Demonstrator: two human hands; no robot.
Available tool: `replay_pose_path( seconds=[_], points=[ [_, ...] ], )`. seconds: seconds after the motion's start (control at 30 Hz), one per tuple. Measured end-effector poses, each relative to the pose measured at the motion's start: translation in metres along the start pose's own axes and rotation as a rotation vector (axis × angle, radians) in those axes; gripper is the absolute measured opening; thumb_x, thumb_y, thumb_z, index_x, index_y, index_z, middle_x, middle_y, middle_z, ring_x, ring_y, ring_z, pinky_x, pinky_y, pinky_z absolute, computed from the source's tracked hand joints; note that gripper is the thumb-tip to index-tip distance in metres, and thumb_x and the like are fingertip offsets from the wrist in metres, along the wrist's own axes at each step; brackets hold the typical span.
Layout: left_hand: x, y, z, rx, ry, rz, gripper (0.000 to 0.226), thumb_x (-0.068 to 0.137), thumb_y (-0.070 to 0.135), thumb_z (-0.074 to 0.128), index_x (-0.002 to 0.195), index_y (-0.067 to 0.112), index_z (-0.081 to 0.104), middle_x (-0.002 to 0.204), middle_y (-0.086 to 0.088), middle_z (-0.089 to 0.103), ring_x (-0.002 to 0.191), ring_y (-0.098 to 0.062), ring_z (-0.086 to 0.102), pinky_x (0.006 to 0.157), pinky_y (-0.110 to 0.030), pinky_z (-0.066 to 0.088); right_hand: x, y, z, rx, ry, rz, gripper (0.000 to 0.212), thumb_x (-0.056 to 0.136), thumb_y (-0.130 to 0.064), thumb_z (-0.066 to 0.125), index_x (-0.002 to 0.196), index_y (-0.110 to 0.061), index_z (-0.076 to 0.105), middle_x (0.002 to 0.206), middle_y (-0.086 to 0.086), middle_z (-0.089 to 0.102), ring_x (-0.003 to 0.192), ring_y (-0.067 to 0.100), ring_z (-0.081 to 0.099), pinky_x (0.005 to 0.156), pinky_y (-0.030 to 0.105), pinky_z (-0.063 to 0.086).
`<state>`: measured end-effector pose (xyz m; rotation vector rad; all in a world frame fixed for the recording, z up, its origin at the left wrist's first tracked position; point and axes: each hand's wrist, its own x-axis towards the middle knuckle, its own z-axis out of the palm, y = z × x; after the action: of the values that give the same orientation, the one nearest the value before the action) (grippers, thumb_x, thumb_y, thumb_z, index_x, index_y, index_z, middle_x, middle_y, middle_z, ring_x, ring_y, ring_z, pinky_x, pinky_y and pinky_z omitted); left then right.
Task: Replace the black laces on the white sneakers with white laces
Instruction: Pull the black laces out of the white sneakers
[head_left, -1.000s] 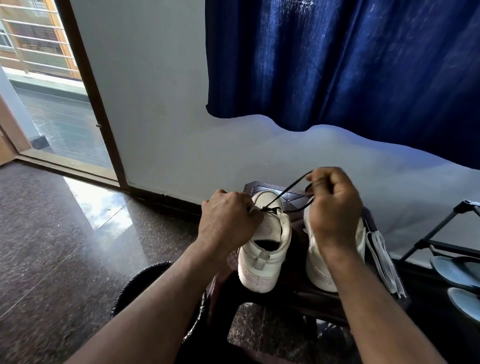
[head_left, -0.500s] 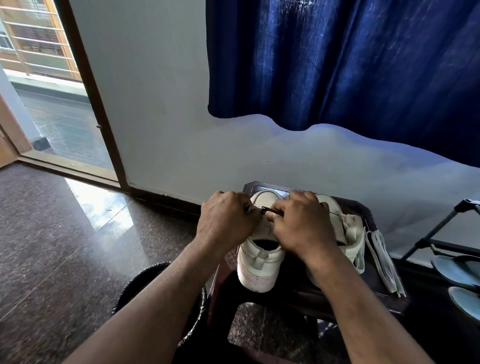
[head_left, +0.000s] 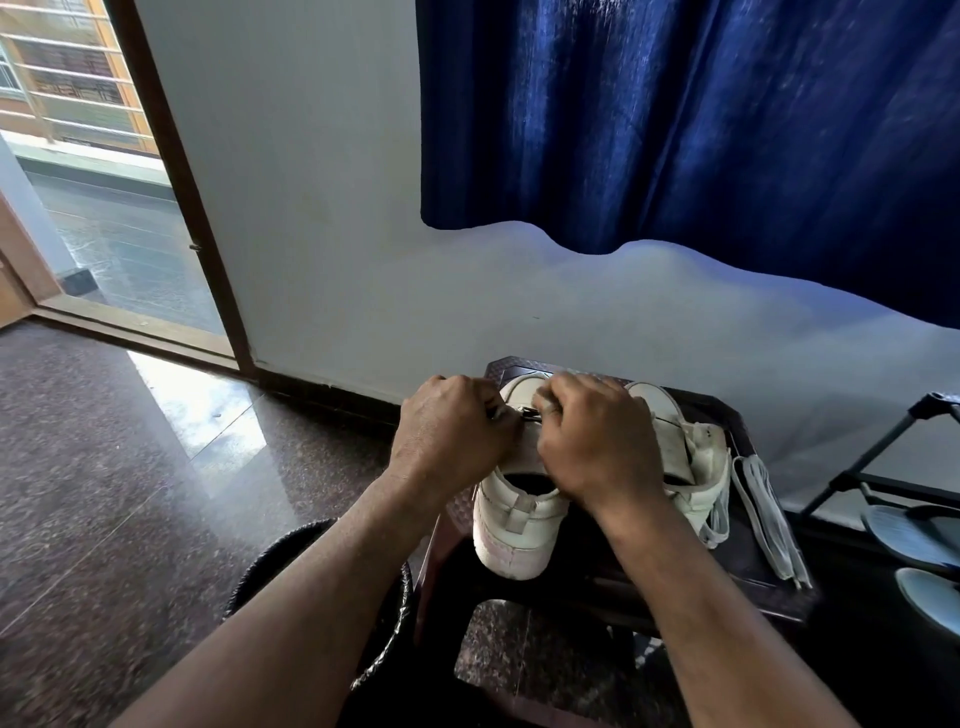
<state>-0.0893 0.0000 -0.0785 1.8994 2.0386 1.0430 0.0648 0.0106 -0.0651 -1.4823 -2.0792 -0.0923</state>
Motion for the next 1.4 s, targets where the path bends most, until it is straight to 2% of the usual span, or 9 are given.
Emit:
replay_pose_path(
  seconds=[0.13,0.3,0.37,0.53,0.73,0.97,1.13,1.27,1.4],
  points=[
    [0.003,-0.004,0.000,-0.005,-0.037,-0.038,0.032,0.083,0.042,0.069,0.064,0.018,0.062,0.060,0.003,0.062,0.068,-0.019,0.060,0.063,-0.031,0.051,0.002,-0.004,-0.008,-0.228,-0.238,0.048,0.024,0.094,-0.039,0.057,0.104,-0.024,0.073,0.110,0.002,0.063,0.115,0.029,0.054,0.091,0.043,0.043],
    [0.000,0.001,-0.001,0.004,-0.051,-0.046,0.015,0.083,0.041,0.067,0.083,0.026,0.072,0.074,0.007,0.069,0.083,-0.019,0.065,0.073,-0.032,0.054,0.009,0.013,-0.016,0.566,0.322,0.247,0.021,0.099,-0.018,0.052,0.082,-0.023,0.064,0.083,-0.010,0.065,0.078,-0.003,0.058,0.071,0.015,0.042],
    [0.000,0.005,-0.001,0.013,-0.047,-0.012,0.023,0.080,0.040,0.064,0.100,0.034,0.072,0.089,0.010,0.073,0.095,-0.021,0.064,0.083,-0.036,0.054,0.011,0.019,-0.027,0.629,0.395,0.282,0.023,0.102,-0.015,0.051,0.083,-0.024,0.062,0.083,-0.012,0.064,0.076,-0.006,0.057,0.067,0.008,0.038],
    [0.009,0.023,0.005,0.188,-0.135,0.110,0.032,0.088,0.034,0.061,0.117,0.041,0.072,0.121,0.013,0.063,0.118,-0.026,0.049,0.093,-0.041,0.048,0.003,0.028,-0.007,0.162,0.094,0.229,0.008,0.092,-0.032,0.067,0.094,-0.024,0.068,0.101,-0.003,0.071,0.102,0.026,0.061,0.088,0.041,0.049],
    [0.014,0.029,0.014,0.315,-0.177,0.214,0.021,0.094,0.036,0.058,0.109,0.032,0.073,0.116,0.005,0.059,0.116,-0.028,0.045,0.087,-0.045,0.053,-0.006,0.023,-0.010,-0.017,0.119,0.237,0.034,0.083,-0.048,0.065,0.110,-0.028,0.068,0.117,-0.003,0.065,0.116,0.030,0.053,0.094,0.047,0.040],
    [0.020,0.020,0.022,0.217,-0.192,0.212,0.014,0.084,0.033,0.058,0.092,0.034,0.069,0.094,0.009,0.062,0.092,-0.024,0.058,0.087,-0.043,0.054,-0.010,0.017,-0.007,-0.068,-0.056,0.070,0.034,0.075,-0.040,0.055,0.107,-0.030,0.060,0.092,-0.007,0.070,0.101,0.025,0.059,0.089,0.041,0.035],
    [0.023,0.022,0.017,-0.161,-0.124,-0.072,0.021,0.079,0.006,0.058,0.080,0.023,0.071,0.082,0.005,0.073,0.080,-0.017,0.064,0.066,-0.026,0.049,-0.010,0.017,-0.004,-0.070,0.093,0.107,0.011,0.069,-0.031,0.058,0.076,-0.025,0.063,0.075,-0.005,0.069,0.086,0.027,0.063,0.081,0.040,0.038],
    [0.028,0.019,0.018,-0.571,-0.124,-0.318,0.023,0.084,0.001,0.061,0.077,0.021,0.068,0.070,0.011,0.071,0.069,-0.011,0.060,0.056,-0.020,0.043,-0.009,0.020,-0.005,-0.116,0.115,0.128,0.011,0.071,-0.031,0.069,0.073,-0.026,0.060,0.073,-0.008,0.067,0.083,0.023,0.061,0.081,0.039,0.037],
    [0.026,0.023,0.020,-0.241,-0.168,0.014,0.017,0.088,0.018,0.072,0.102,0.023,0.066,0.083,0.009,0.069,0.084,-0.017,0.059,0.077,-0.026,0.039,-0.009,0.020,-0.001,-0.147,0.098,0.141,0.010,0.071,-0.028,0.071,0.075,-0.024,0.062,0.076,-0.007,0.069,0.089,0.025,0.063,0.082,0.040,0.036]
  ],
)
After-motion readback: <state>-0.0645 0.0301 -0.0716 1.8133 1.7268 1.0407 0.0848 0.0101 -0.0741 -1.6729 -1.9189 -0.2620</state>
